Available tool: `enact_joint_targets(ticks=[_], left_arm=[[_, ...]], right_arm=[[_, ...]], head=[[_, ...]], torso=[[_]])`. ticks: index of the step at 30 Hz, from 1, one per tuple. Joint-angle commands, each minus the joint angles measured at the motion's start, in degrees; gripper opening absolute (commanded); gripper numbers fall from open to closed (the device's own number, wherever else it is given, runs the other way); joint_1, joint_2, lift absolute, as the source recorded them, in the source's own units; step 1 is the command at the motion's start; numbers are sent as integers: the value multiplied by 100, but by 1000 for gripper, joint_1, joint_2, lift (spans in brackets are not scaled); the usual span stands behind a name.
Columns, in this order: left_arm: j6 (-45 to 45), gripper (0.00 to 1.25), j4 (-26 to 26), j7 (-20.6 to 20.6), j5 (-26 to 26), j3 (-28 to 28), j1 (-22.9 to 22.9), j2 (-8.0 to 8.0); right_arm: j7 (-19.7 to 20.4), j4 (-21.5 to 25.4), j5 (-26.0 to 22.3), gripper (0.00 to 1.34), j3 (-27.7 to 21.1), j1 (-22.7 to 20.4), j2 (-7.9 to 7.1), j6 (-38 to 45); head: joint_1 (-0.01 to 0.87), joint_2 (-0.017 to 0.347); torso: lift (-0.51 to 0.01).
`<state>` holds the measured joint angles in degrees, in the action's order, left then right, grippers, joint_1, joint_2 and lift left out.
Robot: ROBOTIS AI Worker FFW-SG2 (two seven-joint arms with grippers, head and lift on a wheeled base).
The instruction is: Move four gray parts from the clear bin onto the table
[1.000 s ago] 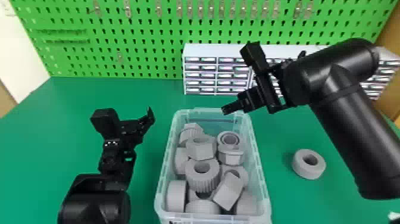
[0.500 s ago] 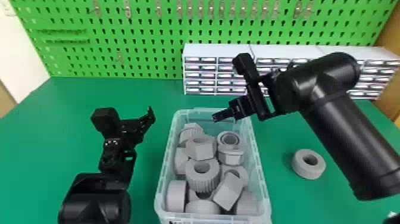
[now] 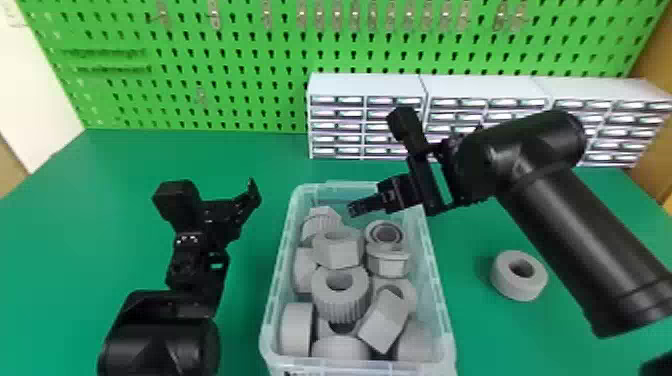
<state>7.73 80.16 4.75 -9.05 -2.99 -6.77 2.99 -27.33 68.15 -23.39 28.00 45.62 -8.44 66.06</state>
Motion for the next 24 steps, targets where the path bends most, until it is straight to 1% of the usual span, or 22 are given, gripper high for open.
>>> enact_joint_targets(ticks=[1,15,20,24], left_arm=[[0,1151,0,0,0,0,-9,0],[0,1151,0,0,0,0,0,0],[0,1151,0,0,-9,0,0,0],[0,1151,0,0,-9,0,0,0]], right_arm=[[-1,-48,-122,753,83,26,0,-40],[-1,-30,-552,755,487,114,0,-58],[-9,14,-623,755,689,185,-26,-32],[-124,40,-614,755,830,220,-44,-23]], head=[[693,72],[693,72],[693,72],[693,72]], torso=[[-52],[-52],[-52],[-52]])
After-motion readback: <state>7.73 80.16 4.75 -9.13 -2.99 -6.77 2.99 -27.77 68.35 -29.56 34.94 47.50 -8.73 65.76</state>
